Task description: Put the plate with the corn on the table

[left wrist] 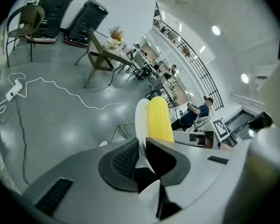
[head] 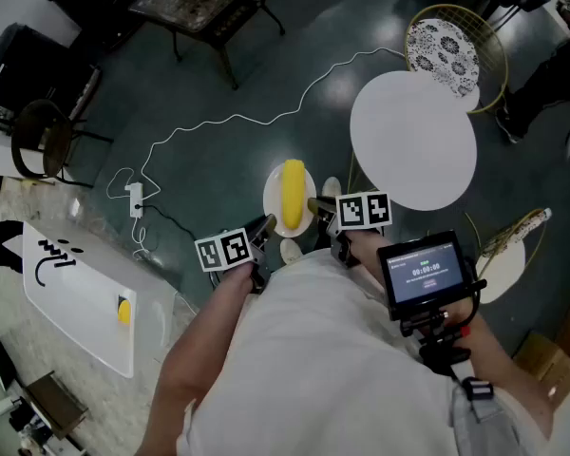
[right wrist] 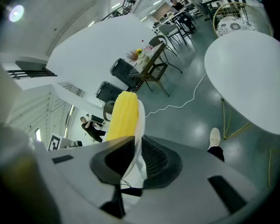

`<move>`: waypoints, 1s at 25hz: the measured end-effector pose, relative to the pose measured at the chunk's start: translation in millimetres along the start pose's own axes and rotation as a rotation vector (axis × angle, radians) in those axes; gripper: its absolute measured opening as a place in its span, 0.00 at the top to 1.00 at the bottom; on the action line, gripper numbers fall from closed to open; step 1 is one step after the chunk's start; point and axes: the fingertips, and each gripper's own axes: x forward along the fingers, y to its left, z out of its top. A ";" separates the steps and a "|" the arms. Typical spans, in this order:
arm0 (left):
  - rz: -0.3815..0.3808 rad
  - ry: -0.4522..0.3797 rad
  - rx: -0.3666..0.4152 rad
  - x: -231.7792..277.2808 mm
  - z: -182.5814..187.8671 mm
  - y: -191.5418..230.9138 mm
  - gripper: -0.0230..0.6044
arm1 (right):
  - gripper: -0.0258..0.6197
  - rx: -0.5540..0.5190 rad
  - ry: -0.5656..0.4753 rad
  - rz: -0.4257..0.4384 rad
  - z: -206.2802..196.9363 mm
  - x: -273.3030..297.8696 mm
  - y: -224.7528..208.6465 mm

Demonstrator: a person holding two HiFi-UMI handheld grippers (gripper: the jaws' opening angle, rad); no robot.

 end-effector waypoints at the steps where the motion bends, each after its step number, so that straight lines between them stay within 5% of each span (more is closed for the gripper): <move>1: 0.003 -0.012 -0.010 -8.2 -2.9 1.2 0.88 | 0.88 -0.016 0.009 0.004 -3.9 1.0 7.3; 14: 0.019 -0.115 -0.102 -70.0 -14.0 25.2 0.88 | 0.87 -0.099 0.079 0.042 -32.4 23.4 63.8; 25: -0.003 -0.116 -0.078 -83.4 -7.4 46.9 0.88 | 0.87 -0.081 0.061 0.016 -40.5 45.3 72.4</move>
